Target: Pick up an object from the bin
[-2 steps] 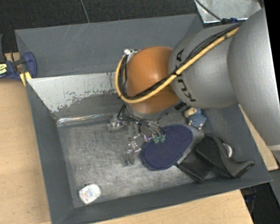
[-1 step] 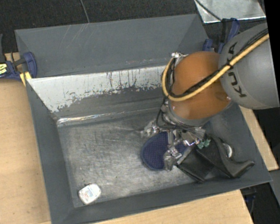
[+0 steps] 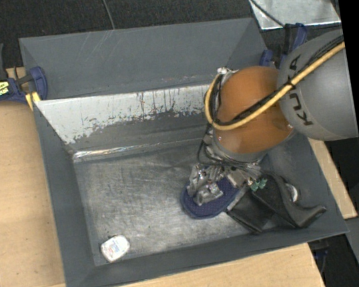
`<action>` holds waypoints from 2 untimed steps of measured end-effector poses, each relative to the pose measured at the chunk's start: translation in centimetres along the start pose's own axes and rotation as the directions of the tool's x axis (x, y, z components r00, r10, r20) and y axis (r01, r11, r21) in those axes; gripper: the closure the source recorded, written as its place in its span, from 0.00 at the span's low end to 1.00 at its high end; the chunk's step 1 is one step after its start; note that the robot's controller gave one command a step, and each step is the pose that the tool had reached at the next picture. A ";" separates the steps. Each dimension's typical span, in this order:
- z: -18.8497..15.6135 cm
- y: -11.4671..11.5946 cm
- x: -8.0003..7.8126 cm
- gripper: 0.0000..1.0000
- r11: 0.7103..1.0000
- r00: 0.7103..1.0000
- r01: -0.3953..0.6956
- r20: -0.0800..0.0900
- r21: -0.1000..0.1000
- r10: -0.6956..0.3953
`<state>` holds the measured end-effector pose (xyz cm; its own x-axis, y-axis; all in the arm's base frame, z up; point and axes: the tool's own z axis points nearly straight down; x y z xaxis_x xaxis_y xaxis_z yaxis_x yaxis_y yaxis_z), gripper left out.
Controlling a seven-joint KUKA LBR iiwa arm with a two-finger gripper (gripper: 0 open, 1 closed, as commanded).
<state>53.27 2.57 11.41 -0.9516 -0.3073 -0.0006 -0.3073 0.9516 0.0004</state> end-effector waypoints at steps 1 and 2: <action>0.0 0.0 0.0 0.00 1.000 1.000 0.000 0.000 0.000 0.000; -12.7 -1.8 -1.1 0.00 0.985 0.985 0.170 0.010 0.006 -0.170</action>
Offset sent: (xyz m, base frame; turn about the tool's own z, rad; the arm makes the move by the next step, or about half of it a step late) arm 0.0000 0.0000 0.0000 0.0000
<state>54.87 1.21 24.14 -0.8854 -0.4648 -0.0104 -0.4648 0.8854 -0.0056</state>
